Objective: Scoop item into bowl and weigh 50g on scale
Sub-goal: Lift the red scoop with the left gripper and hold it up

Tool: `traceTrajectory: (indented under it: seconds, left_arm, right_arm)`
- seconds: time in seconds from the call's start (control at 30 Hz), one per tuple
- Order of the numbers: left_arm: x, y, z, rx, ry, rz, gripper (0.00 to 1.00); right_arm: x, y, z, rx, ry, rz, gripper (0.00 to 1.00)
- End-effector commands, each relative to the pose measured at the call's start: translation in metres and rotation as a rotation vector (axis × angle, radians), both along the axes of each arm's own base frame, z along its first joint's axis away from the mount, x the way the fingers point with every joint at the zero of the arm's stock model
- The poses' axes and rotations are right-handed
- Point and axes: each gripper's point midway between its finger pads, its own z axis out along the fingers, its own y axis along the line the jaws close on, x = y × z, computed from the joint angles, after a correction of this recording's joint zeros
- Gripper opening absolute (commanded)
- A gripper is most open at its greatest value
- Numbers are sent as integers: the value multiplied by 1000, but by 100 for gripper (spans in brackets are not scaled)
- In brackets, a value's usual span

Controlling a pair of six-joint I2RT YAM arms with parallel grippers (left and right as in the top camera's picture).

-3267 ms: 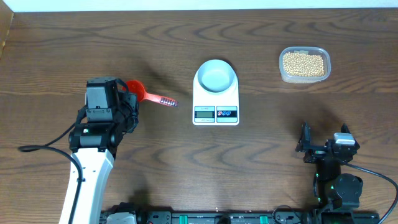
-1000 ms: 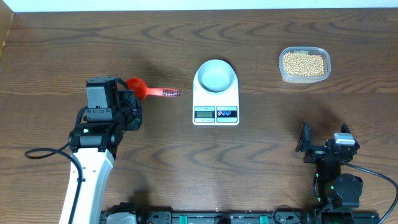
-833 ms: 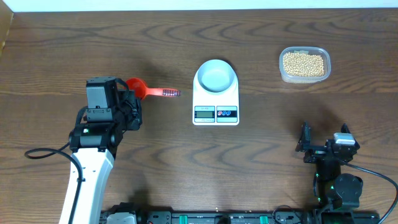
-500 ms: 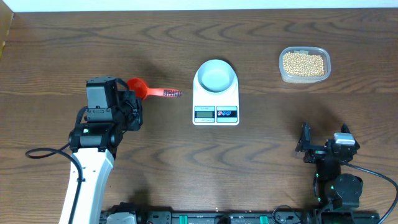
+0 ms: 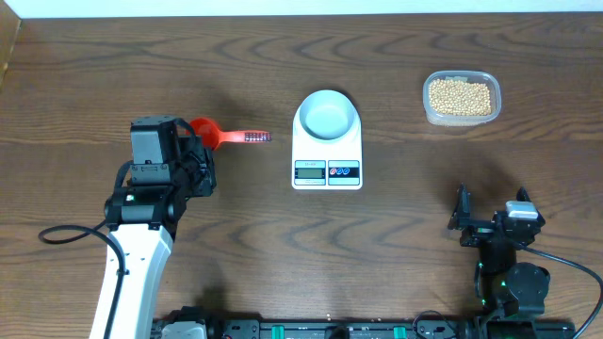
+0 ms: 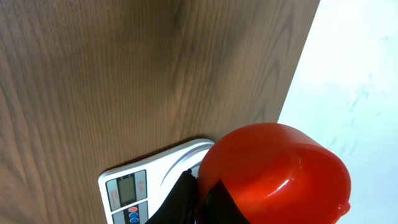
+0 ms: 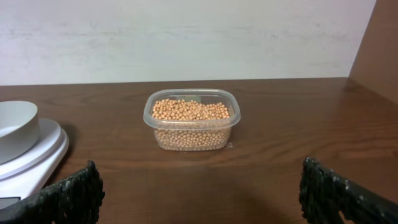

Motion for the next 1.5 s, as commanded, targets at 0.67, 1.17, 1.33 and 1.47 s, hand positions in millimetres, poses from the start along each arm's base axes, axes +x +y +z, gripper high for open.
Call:
traceTrajectory:
  seconds: [0.67,1.17,1.33,1.47]
  left_arm:
    - [0,25,0,167,-3,32,7]
    - [0,30,1,190,-3,52,7]
    - [0,30,1,190,-3,52,7]
    - [0,30,1,190,-2,51,7]
  right_arm:
    - [0,3,-1,0,1,11,99]
    - [0,1,1,-1,-6,0,99]
    - [0,0,2,-1,-11,-1,99]
    - [0,1,18,0,-77,0,99]
